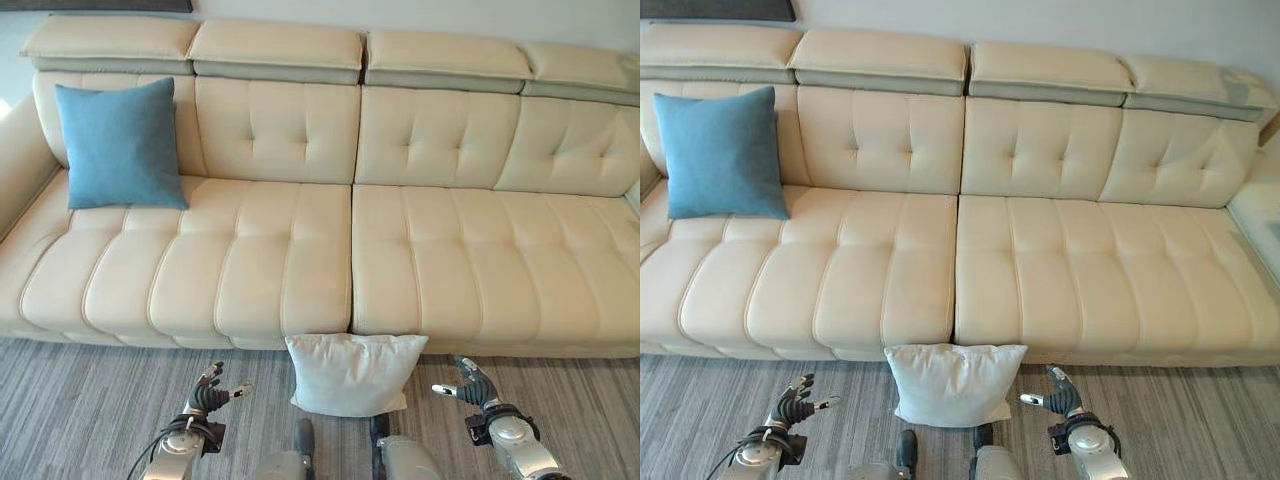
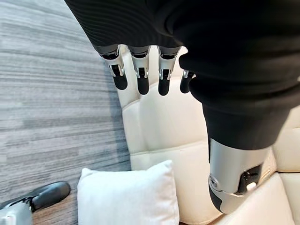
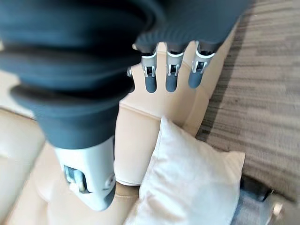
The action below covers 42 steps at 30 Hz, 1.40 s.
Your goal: Pick up all the scattered cushions and arrange them neatly on the sofa.
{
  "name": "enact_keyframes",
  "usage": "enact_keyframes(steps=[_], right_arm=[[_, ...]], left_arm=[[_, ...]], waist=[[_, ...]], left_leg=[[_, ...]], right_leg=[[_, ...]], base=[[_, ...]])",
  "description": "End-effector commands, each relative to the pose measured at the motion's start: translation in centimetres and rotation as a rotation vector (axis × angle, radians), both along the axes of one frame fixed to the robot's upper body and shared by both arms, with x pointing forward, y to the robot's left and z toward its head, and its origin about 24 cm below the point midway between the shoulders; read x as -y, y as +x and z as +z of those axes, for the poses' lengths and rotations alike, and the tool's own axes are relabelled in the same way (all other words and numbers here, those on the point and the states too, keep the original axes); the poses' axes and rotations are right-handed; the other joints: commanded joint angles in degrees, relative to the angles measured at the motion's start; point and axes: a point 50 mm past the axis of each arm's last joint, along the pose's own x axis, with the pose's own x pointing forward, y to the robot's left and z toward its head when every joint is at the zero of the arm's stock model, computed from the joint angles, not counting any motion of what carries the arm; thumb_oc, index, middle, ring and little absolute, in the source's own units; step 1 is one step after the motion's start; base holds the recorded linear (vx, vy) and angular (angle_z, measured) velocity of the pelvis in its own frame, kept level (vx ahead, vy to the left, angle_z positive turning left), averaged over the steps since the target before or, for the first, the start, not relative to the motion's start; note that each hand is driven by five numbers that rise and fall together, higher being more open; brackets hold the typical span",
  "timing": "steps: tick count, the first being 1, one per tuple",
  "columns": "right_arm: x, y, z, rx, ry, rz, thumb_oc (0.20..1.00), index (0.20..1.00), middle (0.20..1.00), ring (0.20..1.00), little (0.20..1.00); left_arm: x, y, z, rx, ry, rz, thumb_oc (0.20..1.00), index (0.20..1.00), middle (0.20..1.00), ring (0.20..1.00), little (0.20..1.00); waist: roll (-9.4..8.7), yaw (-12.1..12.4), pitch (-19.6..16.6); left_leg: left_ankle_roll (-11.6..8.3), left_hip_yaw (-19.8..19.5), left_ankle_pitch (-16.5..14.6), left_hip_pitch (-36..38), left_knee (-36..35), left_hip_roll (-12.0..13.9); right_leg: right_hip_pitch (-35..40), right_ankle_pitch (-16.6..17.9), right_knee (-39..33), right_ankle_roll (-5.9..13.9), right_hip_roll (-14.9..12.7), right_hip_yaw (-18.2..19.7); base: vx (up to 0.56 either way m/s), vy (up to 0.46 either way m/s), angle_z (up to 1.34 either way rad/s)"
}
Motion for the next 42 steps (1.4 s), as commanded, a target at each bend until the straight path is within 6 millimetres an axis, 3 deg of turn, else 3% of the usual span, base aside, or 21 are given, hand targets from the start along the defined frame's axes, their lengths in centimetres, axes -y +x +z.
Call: enact_keyframes(steps=[1,5,6,7,10,13,14,17,18,20,21,22,23,24,25,30,32,37,38,41,42], right_arm=[[1.3,3.3,2.6,0.126,-0.049,-0.061,1.000,1.000,1.000,1.000,1.000],[3.3,7.1,6.1,0.264,-0.027,-0.222,1.000,1.000,1.000,1.000,1.000],[3.3,7.1,6.1,0.264,-0.027,-0.221,1.000,1.000,1.000,1.000,1.000],[3.7,8.9,8.3,0.331,-0.037,-0.246,1.000,1.000,1.000,1.000,1.000],[3.6,10.4,10.0,0.388,-0.022,-0.271,1.000,1.000,1.000,1.000,1.000],[2.1,14.2,15.0,0.538,0.020,-0.274,1.000,1.000,1.000,1.000,1.000],[2.1,14.2,15.1,0.540,0.020,-0.274,1.000,1.000,1.000,1.000,1.000],[-0.6,16.6,18.6,0.631,0.046,-0.206,1.000,1.000,1.000,1.000,1.000],[-3.6,18.0,21.1,0.692,0.052,-0.124,1.000,1.000,1.000,1.000,1.000],[-5.1,18.6,22.2,0.716,0.082,-0.104,1.000,1.000,1.000,1.000,1.000],[-8.5,19.4,24.2,0.765,0.187,-0.065,1.000,1.000,1.000,1.000,1.000],[-8.5,19.4,24.3,0.768,0.187,-0.066,1.000,1.000,1.000,1.000,1.000],[-11.7,19.7,25.5,0.790,0.270,-0.008,0.482,0.482,0.482,0.482,0.482],[-11.7,19.7,25.6,0.791,0.270,-0.008,0.338,0.338,0.338,0.338,0.338],[-14.9,19.4,26.0,0.803,0.374,0.057,0.200,0.200,0.200,0.200,0.200],[-18.6,17.5,25.7,0.850,0.528,0.198,0.200,0.200,0.200,0.200,0.200],[-18.7,17.1,25.4,0.857,0.526,0.223,0.200,0.200,0.200,0.200,0.200],[-17.3,14.7,23.2,0.875,0.586,0.248,0.200,0.200,0.200,0.200,0.200],[-16.3,13.3,21.9,0.879,0.589,0.265,0.200,0.200,0.200,0.200,0.200],[-14.9,11.5,20.7,0.893,0.585,0.283,0.200,0.200,0.200,0.200,0.200],[-14.1,9.7,20.2,0.913,0.582,0.311,0.200,0.200,0.200,0.200,0.200]], left_arm=[[-0.8,4.6,3.7,0.219,-0.001,0.063,1.000,1.000,1.000,1.000,1.000],[-1.3,8.3,7.0,0.379,-0.026,0.163,1.000,1.000,1.000,1.000,1.000],[-1.3,8.3,7.0,0.379,-0.026,0.163,1.000,1.000,1.000,1.000,1.000],[-1.4,9.6,8.3,0.430,-0.039,0.191,1.000,1.000,1.000,1.000,1.000],[-1.5,10.8,9.9,0.493,-0.043,0.203,1.000,1.000,1.000,1.000,1.000],[-0.6,13.7,13.3,0.589,-0.037,0.179,1.000,1.000,1.000,1.000,1.000],[-0.6,13.8,13.4,0.591,-0.038,0.179,1.000,1.000,1.000,1.000,1.000],[0.7,16.1,16.5,0.665,-0.015,0.134,1.000,1.000,1.000,1.000,1.000],[2.2,17.6,18.6,0.708,0.000,0.084,1.000,1.000,1.000,1.000,1.000],[3.2,18.6,19.9,0.730,0.009,0.059,1.000,1.000,1.000,1.000,1.000],[5.3,20.0,22.2,0.772,0.020,0.009,1.000,1.000,1.000,1.000,1.000],[5.3,20.1,22.3,0.774,0.020,0.009,1.000,1.000,1.000,1.000,1.000],[7.3,20.9,24.1,0.821,0.013,-0.038,1.000,1.000,1.000,1.000,1.000],[7.3,20.9,24.2,0.822,0.013,-0.038,1.000,1.000,1.000,1.000,1.000],[9.7,21.2,25.5,0.879,-0.042,-0.084,0.200,0.200,0.200,0.200,0.200],[12.5,20.0,27.2,1.025,-0.085,-0.199,0.200,0.200,0.200,0.200,0.200],[12.6,19.6,27.0,1.039,-0.099,-0.207,0.200,0.200,0.200,0.200,0.200],[12.9,16.9,25.0,1.063,-0.268,-0.212,0.200,0.200,0.200,0.200,0.200],[12.6,15.5,23.7,1.058,-0.286,-0.222,0.200,0.200,0.200,0.200,0.200],[12.0,14.0,22.2,1.040,-0.287,-0.229,0.200,0.200,0.200,0.200,0.200],[12.0,12.3,20.4,0.998,-0.315,-0.250,0.200,0.200,0.200,0.200,0.200]], waist=[[-0.28,-0.58,4.16],[0.83,-1.54,7.28],[0.85,-1.56,7.17],[1.46,-1.84,8.68],[1.69,-2.12,8.19],[2.26,-2.35,7.97],[2.34,-2.35,7.64],[2.73,-2.56,7.55],[3.06,-2.44,7.65],[3.15,-2.29,7.84],[3.55,-2.06,7.99],[3.55,-2.04,8.03],[4.02,-1.62,8.23],[4.05,-1.62,8.27],[4.68,-1.09,8.23],[5.47,-0.76,6.89],[5.40,-0.81,6.40],[4.36,-1.36,5.53],[3.60,-2.08,5.46],[2.70,-2.73,4.84],[2.08,-3.18,4.05]], left_leg=[[-3.14,0.89,-11.06,-4.04,11.71,2.44],[-3.11,1.20,-12.11,-20.09,21.55,2.85],[-3.11,1.20,-12.15,-20.30,21.67,2.86],[-3.53,1.18,-14.53,-26.54,26.75,4.13],[-3.54,1.14,-15.57,-35.29,31.98,5.07],[-3.35,0.66,-17.11,-48.79,40.08,6.25],[-3.35,0.59,-17.25,-49.49,40.49,6.32],[-3.16,-0.44,-18.04,-56.93,45.49,6.57],[-2.94,-0.80,-18.48,-59.92,47.59,6.59],[-2.73,-0.84,-18.77,-61.21,48.45,6.42],[-2.31,-1.29,-18.84,-63.16,49.47,6.14],[-2.30,-1.32,-18.87,-63.32,49.58,6.13],[-2.06,-1.61,-18.78,-64.35,50.12,5.81],[-2.06,-1.66,-18.80,-64.45,50.20,5.81],[-1.92,-1.74,-18.57,-64.64,50.05,5.37],[-2.43,-1.56,-16.89,-61.05,45.29,4.03],[-2.51,-1.54,-16.57,-59.63,43.67,3.91],[-3.28,-0.78,-15.25,-48.77,35.60,4.01],[-3.34,-0.14,-13.13,-43.67,31.51,3.98],[-4.03,-0.01,-12.00,-35.61,25.42,3.93],[-4.24,0.37,-11.68,-28.51,21.16,3.93]], right_leg=[[-6.07,-3.29,4.78,1.77,-1.50,0.22],[-21.60,-5.44,14.04,0.40,-1.18,1.10],[-21.80,-5.47,14.13,0.40,-1.17,1.10],[-28.94,-7.76,19.70,0.31,-0.54,2.11],[-37.03,-8.20,23.84,0.04,0.01,2.95],[-49.29,-8.99,30.00,-0.36,0.94,4.54],[-49.92,-9.09,30.29,-0.36,0.98,4.51],[-56.59,-9.69,34.66,-0.57,1.31,5.01],[-59.52,-10.05,36.68,-0.89,1.45,4.88],[-60.96,-10.15,37.54,-0.93,1.65,4.91],[-62.98,-10.19,38.90,-0.94,1.82,4.80],[-63.12,-10.23,39.00,-0.94,1.81,4.79],[-64.12,-10.33,39.80,-1.01,1.87,4.61],[-64.19,-10.35,39.86,-1.01,1.86,4.58],[-64.51,-10.45,40.10,-1.10,1.74,4.20],[-61.59,-10.13,37.19,-1.16,1.44,3.91],[-60.53,-10.02,36.31,-1.11,1.38,3.97],[-50.43,-9.07,29.60,-0.35,0.48,3.77],[-45.32,-6.53,25.07,-0.20,-0.05,3.21],[-38.03,-5.27,19.99,0.69,-0.43,2.54],[-31.22,-4.56,15.65,1.21,-0.68,1.88]], base=[[-0.32,-0.124,0.22],[-0.25,-0.080,0.11],[-0.20,-0.067,-0.01],[-0.06,-0.034,-0.06],[-0.12,-0.046,-0.13],[-0.12,-0.045,-0.14],[-0.06,-0.030,-0.22],[-0.02,-0.038,-0.16],[-0.01,-0.046,0.03],[0.00,-0.027,0.06],[0.00,-0.022,0.04],[0.00,-0.039,0.02],[0.00,0.000,0.00],[0.00,-0.043,0.01],[0.00,0.000,0.00],[0.00,-0.008,0.10],[0.00,0.022,0.18],[-0.01,0.039,0.00],[0.00,0.038,0.06],[0.07,0.032,0.05],[0.14,0.032,-0.04]])
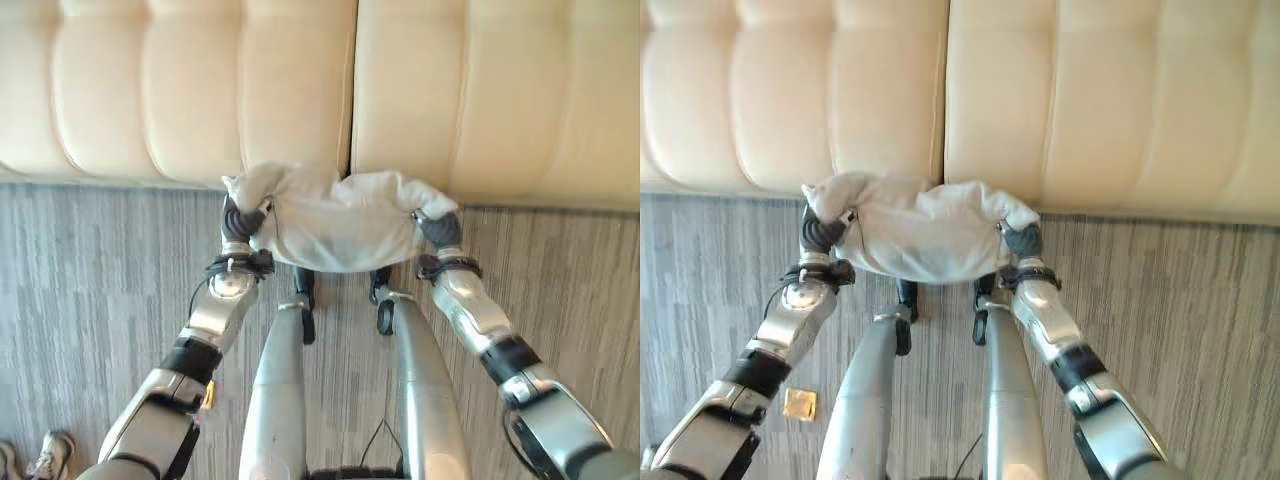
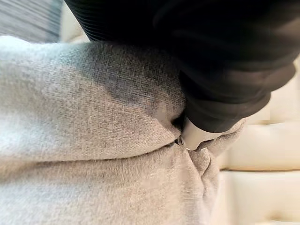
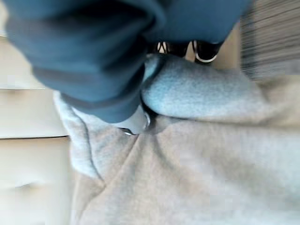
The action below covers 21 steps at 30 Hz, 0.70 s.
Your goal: Pick up all the scattered cushions and arrange them neatly on the sofa.
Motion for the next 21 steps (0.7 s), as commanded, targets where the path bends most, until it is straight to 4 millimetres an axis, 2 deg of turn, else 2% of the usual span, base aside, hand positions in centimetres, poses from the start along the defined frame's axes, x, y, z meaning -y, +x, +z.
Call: enact_keyframes(steps=[1,3,4,7,10,13,17,21], right_arm=[[-4.7,-0.7,5.4,0.290,0.038,0.248,0.200,0.200,0.200,0.200,0.200],[-2.3,-3.5,4.8,0.322,-0.039,0.253,0.200,0.200,0.200,0.200,0.200],[-2.3,-3.6,4.8,0.321,-0.038,0.253,0.200,0.200,0.200,0.200,0.200],[-1.0,-5.1,5.5,0.368,-0.130,0.266,0.200,0.200,0.200,0.200,0.200],[-0.3,-6.4,6.1,0.399,-0.199,0.283,0.200,0.200,0.200,0.200,0.200],[0.3,-7.4,5.8,0.387,-0.212,0.283,0.200,0.200,0.200,0.200,0.200],[0.7,-7.8,5.1,0.355,-0.202,0.269,0.200,0.200,0.200,0.200,0.200],[1.5,-8.1,4.3,0.318,-0.227,0.236,0.200,0.200,0.200,0.200,0.200]], left_arm=[[3.5,-0.4,3.8,0.224,-0.012,-0.203,0.200,0.200,0.200,0.200,0.200],[1.4,-3.6,0.9,0.140,0.047,-0.215,0.200,0.200,0.200,0.200,0.200],[1.4,-3.6,0.8,0.139,0.047,-0.215,0.200,0.200,0.200,0.200,0.200],[0.2,-5.7,-0.4,0.088,0.079,-0.230,0.200,0.200,0.200,0.200,0.200],[-0.6,-7.1,-0.6,0.071,0.108,-0.247,0.200,0.200,0.200,0.200,0.200],[-1.0,-8.2,-0.7,0.063,0.113,-0.245,0.200,0.200,0.200,0.200,0.200],[-0.9,-8.4,-0.7,0.063,0.095,-0.234,0.200,0.200,0.200,0.200,0.200],[-0.6,-8.5,-1.0,0.050,0.094,-0.248,0.200,0.200,0.200,0.200,0.200]], waist=[[-0.73,-2.57,-1.59],[-1.53,-3.15,-3.96],[-1.61,-3.19,-3.95],[-1.61,-3.36,-6.78],[-1.51,-3.59,-10.14],[-1.01,-3.81,-13.76],[-0.87,-3.96,-14.80],[-1.14,-4.25,-14.41]], left_leg=[[-1.34,0.45,-6.71,8.78,-2.08,0.53],[-1.73,1.07,-5.05,23.94,-11.79,0.89],[-1.72,1.09,-4.69,24.12,-12.18,0.79],[-2.19,2.13,-3.29,33.57,-18.30,1.01],[-2.45,3.49,-1.82,40.48,-23.29,0.90],[-2.72,4.28,-1.02,46.18,-27.12,1.34],[-3.14,3.92,-0.38,48.31,-27.42,2.09],[-4.33,3.66,0.31,47.11,-22.42,3.67]], right_leg=[[7.22,0.78,-9.24,7.26,-1.35,2.46],[22.23,2.04,-17.74,8.41,-1.34,1.39],[22.40,2.33,-18.08,8.41,-1.41,1.39],[31.82,2.76,-23.17,9.06,-0.44,1.21],[38.45,2.94,-27.47,9.16,0.52,0.91],[43.50,2.27,-29.91,9.03,1.31,0.60],[45.89,1.28,-30.06,8.48,2.04,0.41],[47.81,-0.72,-29.54,6.89,3.07,0.15]], base=[[0.25,0.024,-0.08],[0.32,0.005,-0.19],[0.24,-0.002,-0.20],[0.21,0.005,-0.11],[0.23,-0.002,-0.15],[0.21,-0.028,-0.07],[0.14,-0.070,0.00],[0.06,-0.126,0.05]])
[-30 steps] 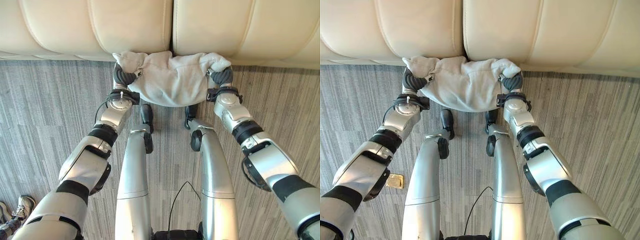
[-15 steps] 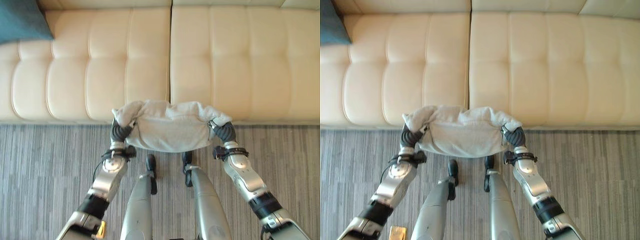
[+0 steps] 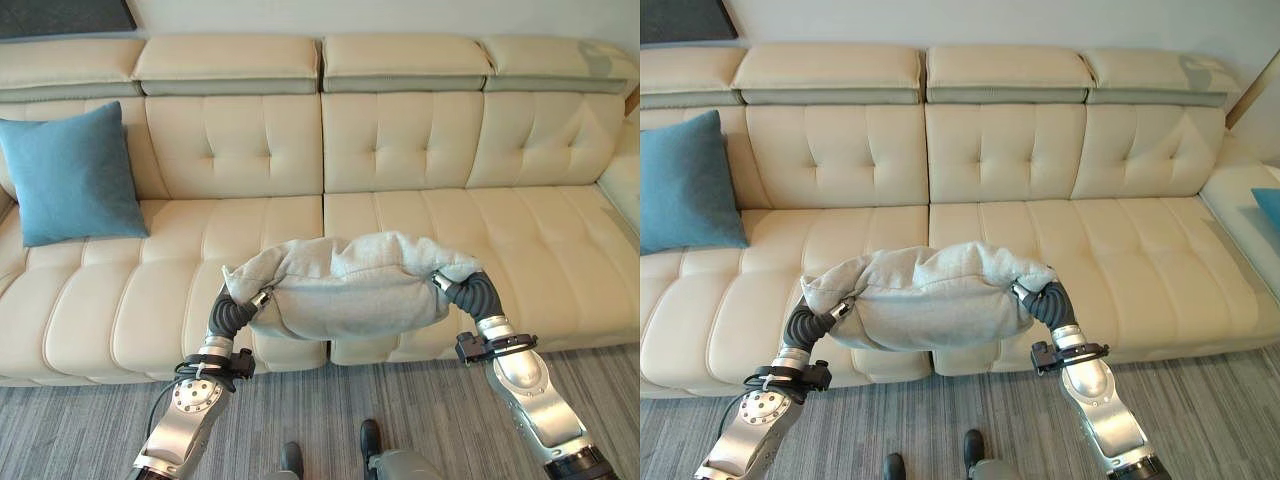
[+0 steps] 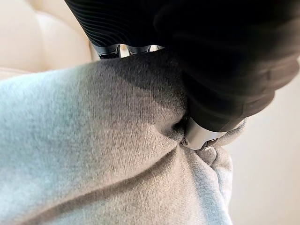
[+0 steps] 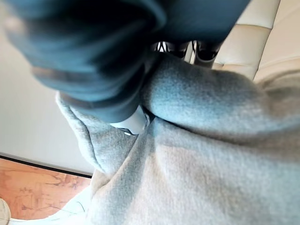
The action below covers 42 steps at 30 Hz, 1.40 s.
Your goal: Pick up all the scattered cushions and arrange them neatly on the sofa.
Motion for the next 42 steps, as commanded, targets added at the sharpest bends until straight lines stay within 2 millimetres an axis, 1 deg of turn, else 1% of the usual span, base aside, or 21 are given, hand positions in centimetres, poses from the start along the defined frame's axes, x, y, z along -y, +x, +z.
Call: enact_keyframes(steps=[1,6,8,11,12,13,14,15,16,17,20,21,23,24,25,27,28,33,34,39,42], right_arm=[[-1.3,-0.3,3.5,0.192,0.031,0.084,0.200,0.200,0.200,0.200,0.200],[-0.1,-0.8,2.6,0.146,0.034,0.047,0.200,0.200,0.200,0.200,0.200],[0.6,-1.0,2.1,0.118,0.040,0.018,0.200,0.200,0.200,0.200,0.200],[1.0,-1.2,2.0,0.111,0.053,0.001,0.200,0.200,0.200,0.200,0.200],[1.2,-1.2,2.1,0.112,0.059,-0.013,0.200,0.200,0.200,0.200,0.200],[1.2,-1.2,2.1,0.112,0.060,-0.013,0.200,0.200,0.200,0.200,0.200],[1.3,-1.1,2.0,0.111,0.057,-0.025,0.200,0.200,0.200,0.200,0.200],[1.5,-1.1,2.0,0.111,0.053,-0.050,0.200,0.200,0.200,0.200,0.200],[1.5,-1.0,2.0,0.109,0.056,-0.059,0.200,0.200,0.200,0.200,0.200],[1.4,-1.2,2.0,0.110,0.066,-0.050,0.200,0.200,0.200,0.200,0.200],[1.1,-1.4,1.8,0.101,0.073,-0.032,0.200,0.200,0.200,0.200,0.200],[0.9,-1.5,1.7,0.098,0.075,-0.025,0.200,0.200,0.200,0.200,0.200],[0.5,-1.3,1.5,0.085,0.092,-0.008,0.200,0.200,0.200,0.200,0.200],[0.0,-1.0,1.8,0.099,0.098,0.015,0.200,0.200,0.200,0.200,0.200],[0.0,-1.0,1.8,0.099,0.098,0.016,0.200,0.200,0.200,0.200,0.200],[-0.5,-0.7,2.3,0.121,0.117,0.038,0.200,0.200,0.200,0.200,0.200],[-0.8,-0.7,2.3,0.124,0.123,0.045,0.200,0.200,0.200,0.200,0.200],[-0.3,-0.6,2.5,0.124,0.113,0.041,0.200,0.200,0.200,0.200,0.200],[-0.2,-0.5,2.6,0.126,0.111,0.043,0.200,0.200,0.200,0.200,0.200],[-0.3,-0.3,2.9,0.145,0.100,0.049,0.200,0.200,0.200,0.200,0.200],[-0.6,0.1,3.3,0.164,0.095,0.071,0.200,0.200,0.200,0.200,0.200]], left_arm=[[1.8,0.7,2.8,0.157,0.002,-0.106,0.200,0.200,0.200,0.200,0.200],[1.8,0.3,2.0,0.111,-0.004,-0.116,0.200,0.200,0.200,0.200,0.200],[1.8,0.3,1.8,0.098,-0.006,-0.115,0.200,0.200,0.200,0.200,0.200],[1.6,0.1,1.7,0.090,-0.008,-0.114,0.200,0.200,0.200,0.200,0.200],[1.5,0.0,1.6,0.084,-0.003,-0.106,0.200,0.200,0.200,0.200,0.200],[1.5,0.0,1.6,0.084,-0.002,-0.106,0.200,0.200,0.200,0.200,0.200],[1.3,0.0,1.6,0.080,0.000,-0.097,0.200,0.200,0.200,0.200,0.200],[1.1,-0.1,1.4,0.072,0.001,-0.079,0.200,0.200,0.200,0.200,0.200],[1.1,-0.1,1.3,0.067,0.003,-0.077,0.200,0.200,0.200,0.200,0.200],[1.0,-0.3,1.1,0.061,0.001,-0.077,0.200,0.200,0.200,0.200,0.200],[0.8,-0.7,0.8,0.042,0.014,-0.083,0.200,0.200,0.200,0.200,0.200],[0.7,-0.8,0.8,0.040,0.020,-0.086,0.200,0.200,0.200,0.200,0.200],[0.0,-0.7,1.1,0.040,0.058,-0.083,0.200,0.200,0.200,0.200,0.200],[-0.7,-0.6,1.6,0.058,0.090,-0.066,0.200,0.200,0.200,0.200,0.200],[-0.7,-0.6,1.6,0.059,0.091,-0.066,0.200,0.200,0.200,0.200,0.200],[-1.3,-0.5,2.2,0.080,0.110,-0.040,0.200,0.200,0.200,0.200,0.200],[-1.9,-0.6,2.1,0.078,0.120,-0.012,0.200,0.200,0.200,0.200,0.200],[-2.1,-0.8,1.9,0.076,0.124,-0.007,0.200,0.200,0.200,0.200,0.200],[-1.8,-0.6,2.0,0.085,0.110,-0.009,0.200,0.200,0.200,0.200,0.200],[-1.1,-0.1,2.3,0.116,0.107,-0.026,0.200,0.200,0.200,0.200,0.200],[-1.1,0.0,2.5,0.132,0.107,-0.024,0.200,0.200,0.200,0.200,0.200]], waist=[[-1.03,-0.57,-0.49],[-2.91,0.16,1.21],[-3.17,0.19,1.49],[-3.60,0.87,1.38],[-3.66,1.61,1.43],[-3.86,1.64,1.39],[-3.44,2.25,1.56],[-3.35,3.34,1.56],[-3.50,3.80,1.62],[-3.44,3.99,1.17],[-3.90,4.36,0.39],[-4.49,4.35,0.31],[-5.83,4.47,0.32],[-5.98,4.59,1.03],[-5.89,4.73,0.94],[-5.51,4.83,1.80],[-4.74,4.64,2.52],[-3.70,3.46,2.92],[-3.82,2.78,3.68],[-4.24,2.75,3.96],[-4.06,3.24,2.97]], left_leg=[[-4.32,0.71,-3.85,-0.02,11.78,3.22],[-3.55,-1.97,0.95,-8.26,29.54,4.60],[-2.59,-1.81,0.17,-12.25,31.99,5.04],[-1.61,-0.07,-4.32,-15.32,26.19,3.15],[-1.53,1.18,-4.39,-17.48,20.45,2.16],[-1.47,1.31,-4.19,-17.17,19.96,1.90],[-2.01,1.68,-2.44,-18.99,16.94,1.32],[-2.84,1.69,1.03,-20.80,12.09,0.05],[-3.12,1.65,1.78,-21.98,12.09,0.02],[-2.79,1.44,1.09,-20.31,10.16,-0.07],[-1.50,0.97,0.38,-19.62,11.63,-0.77],[-1.00,1.27,-0.44,-19.47,12.60,-1.09],[1.21,2.87,-3.89,-16.89,13.56,-1.94],[2.81,4.19,-6.21,-14.74,14.13,-2.31],[2.79,4.32,-5.97,-14.86,13.95,-2.13],[4.06,5.42,-7.99,-13.00,14.68,-2.04],[4.58,5.63,-9.46,-10.24,14.36,-1.78],[4.36,4.15,-10.65,-6.03,11.80,-2.42],[4.01,3.41,-11.49,-4.46,11.83,-3.24],[3.29,1.80,-12.15,-3.63,12.96,-3.97],[2.64,1.56,-11.86,-2.86,11.83,-3.85]], right_leg=[[1.50,-6.78,3.63,3.10,-0.49,0.31],[3.32,-7.93,4.00,0.49,0.83,1.30],[3.70,-8.66,3.96,0.13,0.84,1.01],[4.68,-9.37,2.89,0.77,0.35,1.04],[5.88,-10.03,2.05,1.30,0.16,1.17],[5.96,-10.09,1.99,1.37,-0.09,1.20],[6.93,-10.53,1.63,1.61,0.43,1.27],[8.65,-11.67,1.34,1.85,0.94,2.01],[9.59,-12.19,1.41,1.92,1.04,2.43],[10.49,-13.16,1.84,2.30,0.95,2.74],[11.02,-13.62,3.50,3.17,-0.28,3.33],[10.76,-13.28,5.22,3.89,-1.09,3.57],[8.19,-9.00,12.77,6.24,-3.55,5.27],[4.78,-4.53,19.65,7.80,-4.98,5.82],[4.51,-4.30,19.60,7.77,-4.81,5.99],[1.76,-1.20,25.57,8.56,-5.62,6.06],[-1.83,-1.74,28.13,8.21,-6.49,4.49],[-5.93,-5.11,19.43,7.18,-5.74,1.76],[-7.81,-4.32,11.78,7.72,-6.03,1.22],[-6.30,-3.22,10.29,7.81,-5.41,2.87],[-4.60,-3.51,8.03,7.31,-5.42,1.82]], base=[[0.04,-0.108,0.16],[0.08,-0.156,0.14],[0.12,-0.071,0.06],[0.23,0.034,0.03],[0.25,0.078,0.06],[0.28,0.096,0.05],[0.32,0.116,0.04],[0.42,0.153,0.03],[0.47,0.192,-0.09],[0.40,0.179,-0.13],[0.27,0.142,-0.47],[0.44,0.277,-0.69],[0.41,0.302,-0.54],[0.21,0.205,-0.41],[0.21,0.220,-0.50],[0.19,0.190,-0.39],[0.22,0.170,-0.19],[0.21,0.054,-0.15],[0.19,-0.019,0.26],[0.11,-0.074,0.43],[0.07,-0.095,0.19]])
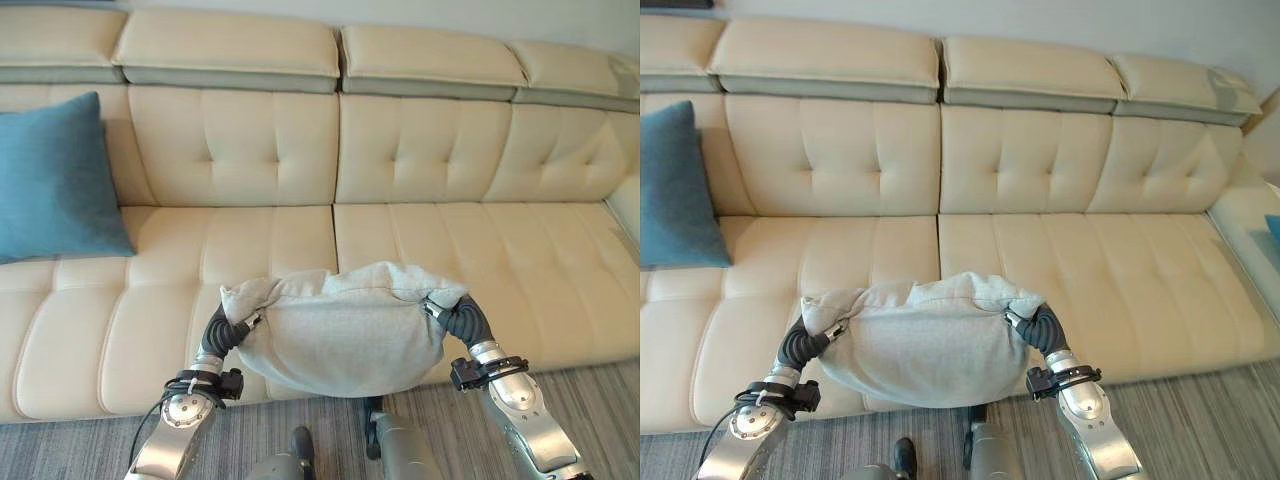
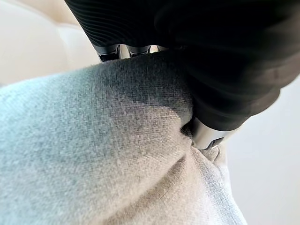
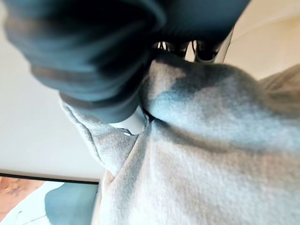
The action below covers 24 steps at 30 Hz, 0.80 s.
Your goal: Pick up all the scattered cushions and arrange them neatly on the sofa.
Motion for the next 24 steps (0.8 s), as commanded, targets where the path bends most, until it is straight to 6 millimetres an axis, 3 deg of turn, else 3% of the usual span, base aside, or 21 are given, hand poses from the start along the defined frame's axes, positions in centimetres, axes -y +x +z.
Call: enact_keyframes(steps=[1,7,12,13,17,23,24], right_arm=[[-0.6,1.9,6.4,0.324,0.048,0.053,0.200,0.200,0.200,0.200,0.200],[-2.7,4.5,10.2,0.470,0.056,0.114,0.200,0.200,0.200,0.200,0.200],[-4.7,7.5,13.5,0.572,0.036,0.099,0.200,0.200,0.200,0.200,0.200],[-5.2,8.9,14.6,0.592,0.028,0.061,0.200,0.200,0.200,0.200,0.200],[-5.3,13.0,17.2,0.594,-0.029,-0.060,0.200,0.200,0.200,0.200,0.200],[-4.9,15.9,19.8,0.566,-0.101,-0.149,0.200,0.200,0.200,0.200,0.200],[-4.9,16.2,20.3,0.569,-0.109,-0.153,0.206,0.206,0.206,0.206,0.206]], left_arm=[[0.3,1.7,5.3,0.290,0.030,-0.036,0.200,0.200,0.200,0.200,0.200],[1.0,4.1,8.2,0.437,0.022,-0.010,0.200,0.200,0.200,0.200,0.200],[3.3,7.9,12.0,0.592,-0.013,-0.007,0.200,0.200,0.200,0.200,0.200],[4.1,9.5,13.7,0.648,-0.024,0.014,0.200,0.200,0.200,0.200,0.200],[5.9,13.8,17.8,0.724,0.046,0.052,0.200,0.200,0.200,0.200,0.200],[5.9,17.2,20.2,0.683,0.158,0.101,0.200,0.200,0.200,0.200,0.200],[5.6,17.6,20.5,0.677,0.180,0.113,0.514,0.514,0.514,0.514,0.514]], waist=[[0.47,0.02,-1.99],[1.69,1.46,-3.43],[2.51,2.19,-1.66],[2.76,2.43,-0.41],[3.28,2.70,1.63],[3.72,2.71,3.24],[3.77,2.66,3.53]], left_leg=[[-3.71,-2.86,-4.15,-3.04,4.43,4.70],[-5.62,-4.55,-1.44,-2.13,-0.73,5.35],[-6.81,-5.24,0.96,-5.00,-2.61,6.07],[-7.11,-5.53,1.85,-7.03,-2.60,6.33],[-8.08,-6.16,4.48,-12.56,-2.79,6.76],[-9.22,-6.24,7.38,-15.51,-4.75,7.63],[-9.37,-6.25,7.82,-15.84,-5.18,7.84]], right_leg=[[4.52,-5.37,-1.17,3.03,1.31,-1.01],[7.54,-5.50,-6.26,1.95,1.76,-4.10],[5.51,-5.24,-6.94,1.37,1.89,-6.04],[3.52,-5.11,-6.32,1.24,2.00,-6.31],[-1.92,-4.27,-5.28,1.29,2.04,-7.28],[-5.35,-3.36,-5.46,1.68,2.32,-7.53],[-5.76,-3.24,-5.51,1.74,2.43,-7.49]], base=[[0.12,-0.156,0.04],[0.05,-0.139,0.19],[-0.11,-0.095,0.23],[-0.22,-0.099,0.22],[-0.15,-0.072,0.16],[-0.05,-0.038,0.04],[-0.01,-0.033,-0.03]])
